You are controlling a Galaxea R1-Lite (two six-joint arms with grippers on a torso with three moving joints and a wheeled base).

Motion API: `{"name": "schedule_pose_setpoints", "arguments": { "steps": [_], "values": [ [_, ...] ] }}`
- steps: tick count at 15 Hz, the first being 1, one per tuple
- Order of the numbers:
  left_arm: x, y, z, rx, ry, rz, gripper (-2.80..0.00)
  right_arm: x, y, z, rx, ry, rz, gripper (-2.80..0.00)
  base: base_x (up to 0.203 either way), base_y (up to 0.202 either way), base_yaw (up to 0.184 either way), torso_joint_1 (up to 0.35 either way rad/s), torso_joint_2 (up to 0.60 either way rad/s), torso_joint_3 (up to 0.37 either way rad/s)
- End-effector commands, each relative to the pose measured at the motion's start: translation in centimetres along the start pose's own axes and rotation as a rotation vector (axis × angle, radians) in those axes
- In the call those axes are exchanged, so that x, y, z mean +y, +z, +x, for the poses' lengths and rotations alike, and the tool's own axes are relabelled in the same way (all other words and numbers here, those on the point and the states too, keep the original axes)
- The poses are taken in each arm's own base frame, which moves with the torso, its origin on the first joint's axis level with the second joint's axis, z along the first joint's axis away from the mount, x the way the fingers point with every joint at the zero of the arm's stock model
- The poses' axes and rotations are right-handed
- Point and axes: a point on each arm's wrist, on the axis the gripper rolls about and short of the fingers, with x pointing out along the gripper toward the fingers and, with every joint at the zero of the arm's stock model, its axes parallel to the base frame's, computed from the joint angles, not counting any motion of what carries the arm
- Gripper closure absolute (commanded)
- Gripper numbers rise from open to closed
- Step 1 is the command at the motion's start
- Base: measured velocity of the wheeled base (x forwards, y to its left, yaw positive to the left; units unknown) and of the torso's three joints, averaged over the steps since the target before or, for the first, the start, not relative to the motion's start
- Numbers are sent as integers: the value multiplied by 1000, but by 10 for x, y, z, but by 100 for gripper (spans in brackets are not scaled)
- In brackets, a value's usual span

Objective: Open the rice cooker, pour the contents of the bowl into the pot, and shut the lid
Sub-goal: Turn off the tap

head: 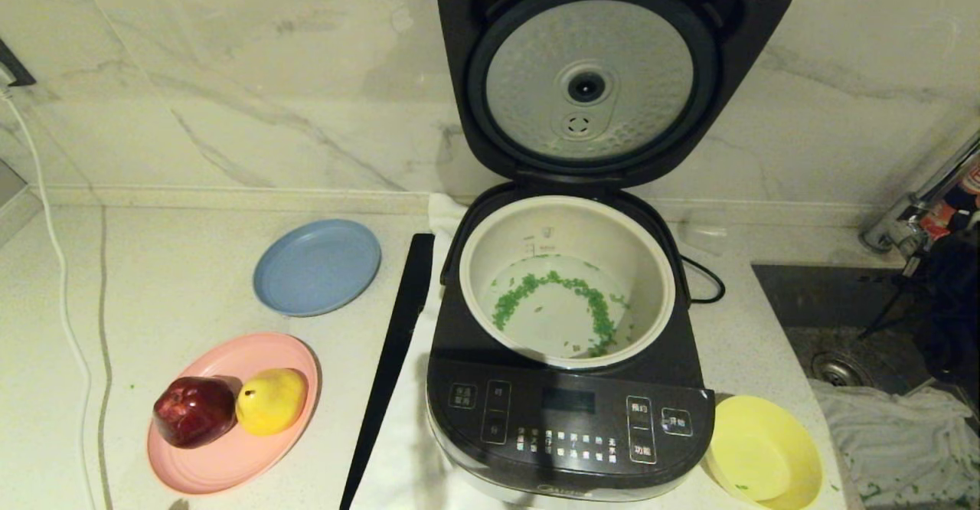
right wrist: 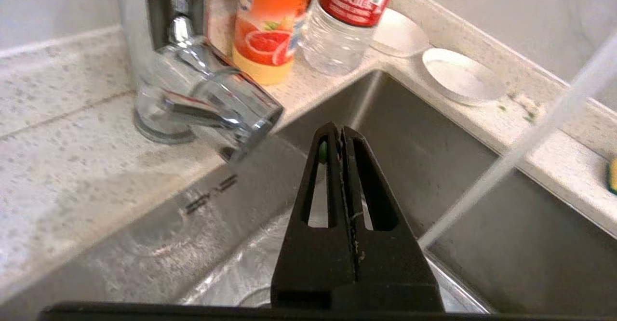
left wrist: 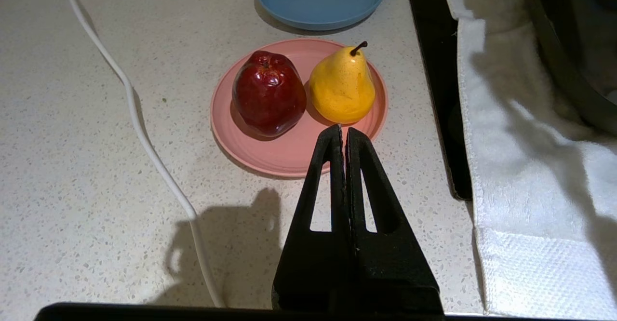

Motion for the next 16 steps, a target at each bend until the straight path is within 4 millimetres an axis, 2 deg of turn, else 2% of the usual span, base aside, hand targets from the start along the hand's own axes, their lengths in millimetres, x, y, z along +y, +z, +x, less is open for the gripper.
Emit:
{"name": "schedule_pose_setpoints", "arguments": {
  "steps": [1,3,10,16],
  "values": [
    [0,-3,1,8,-1,1,0,8,-5,1,-5,12,3,0,0,0,0,0,0,0],
    [0,-2,1,8,-1,1,0,12,-8,4,-8,12,2,0,0,0,0,0,0,0],
    [0,-3,1,8,-1,1,0,29,-3,12,-48,6,20,0,0,0,0,0,0,0],
    [0,-3,1,8,-1,1,0,41,7,13,-86,11,25,0,0,0,0,0,0,0]
  ]
}}
